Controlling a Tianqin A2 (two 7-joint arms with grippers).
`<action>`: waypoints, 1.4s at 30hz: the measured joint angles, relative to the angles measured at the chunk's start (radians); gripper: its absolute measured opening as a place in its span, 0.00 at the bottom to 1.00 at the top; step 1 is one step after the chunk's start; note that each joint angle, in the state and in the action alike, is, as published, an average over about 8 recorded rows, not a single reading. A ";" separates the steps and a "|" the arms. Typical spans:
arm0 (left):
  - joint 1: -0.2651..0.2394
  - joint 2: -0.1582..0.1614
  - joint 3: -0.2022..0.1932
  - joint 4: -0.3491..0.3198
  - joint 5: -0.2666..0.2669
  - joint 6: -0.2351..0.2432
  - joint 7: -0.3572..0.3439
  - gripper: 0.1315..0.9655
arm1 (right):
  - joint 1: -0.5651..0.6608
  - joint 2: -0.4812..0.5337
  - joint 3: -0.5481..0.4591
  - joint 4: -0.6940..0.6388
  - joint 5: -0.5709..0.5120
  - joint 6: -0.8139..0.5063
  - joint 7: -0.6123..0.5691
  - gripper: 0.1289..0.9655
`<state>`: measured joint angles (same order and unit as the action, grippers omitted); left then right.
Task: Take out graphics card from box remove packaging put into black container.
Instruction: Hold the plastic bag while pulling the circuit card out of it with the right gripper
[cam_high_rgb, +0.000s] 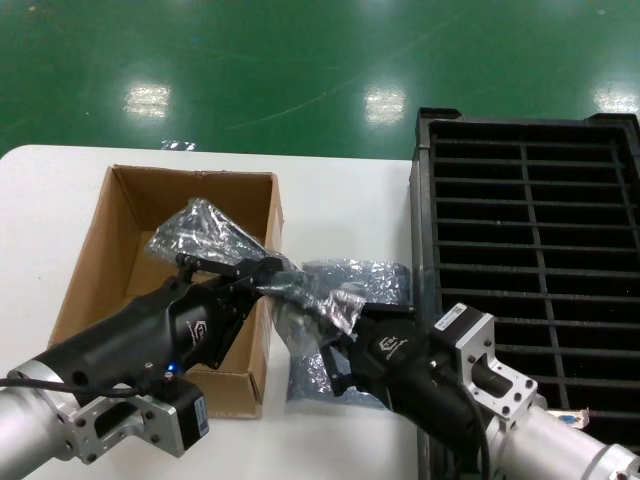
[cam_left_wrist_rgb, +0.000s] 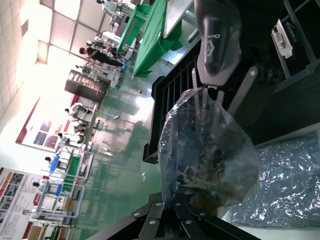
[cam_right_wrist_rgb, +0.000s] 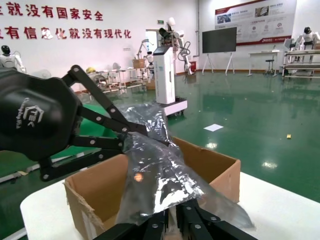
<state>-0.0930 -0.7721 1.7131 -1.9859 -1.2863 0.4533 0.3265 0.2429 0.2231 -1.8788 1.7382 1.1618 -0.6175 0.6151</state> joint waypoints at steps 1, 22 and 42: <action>0.000 0.000 0.000 0.000 0.000 0.000 0.000 0.01 | 0.003 -0.001 0.000 -0.004 0.001 0.001 -0.002 0.08; 0.000 0.000 0.000 0.000 0.000 0.000 0.000 0.01 | -0.004 -0.008 0.005 0.004 -0.002 0.009 0.006 0.10; 0.000 0.000 0.000 0.000 0.000 0.000 0.000 0.01 | 0.014 -0.025 -0.014 -0.023 0.020 0.026 -0.017 0.17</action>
<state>-0.0930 -0.7721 1.7132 -1.9859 -1.2863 0.4534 0.3265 0.2567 0.1983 -1.8932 1.7150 1.1817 -0.5917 0.5978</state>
